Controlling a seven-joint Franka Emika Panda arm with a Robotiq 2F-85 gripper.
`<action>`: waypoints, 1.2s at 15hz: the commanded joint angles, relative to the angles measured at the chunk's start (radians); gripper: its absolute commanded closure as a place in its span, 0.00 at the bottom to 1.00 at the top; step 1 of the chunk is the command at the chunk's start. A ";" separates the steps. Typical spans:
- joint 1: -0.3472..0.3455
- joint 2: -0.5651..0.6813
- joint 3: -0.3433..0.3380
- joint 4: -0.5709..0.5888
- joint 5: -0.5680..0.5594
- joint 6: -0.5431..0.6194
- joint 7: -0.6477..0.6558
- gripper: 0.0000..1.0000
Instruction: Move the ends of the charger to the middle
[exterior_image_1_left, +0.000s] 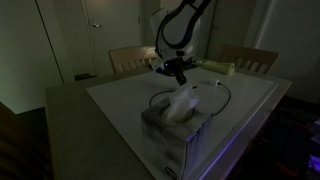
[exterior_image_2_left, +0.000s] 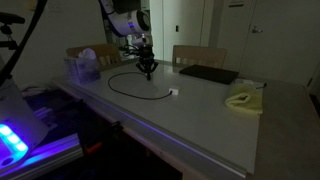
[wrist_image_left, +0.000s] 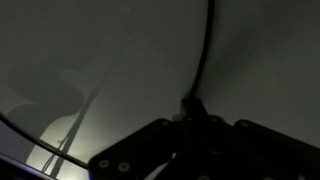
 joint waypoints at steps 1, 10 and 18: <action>0.002 -0.012 -0.006 -0.022 0.009 0.041 -0.015 0.96; 0.024 -0.034 -0.032 -0.025 0.051 0.088 0.178 0.99; 0.266 -0.029 -0.334 -0.128 0.627 0.237 0.132 0.99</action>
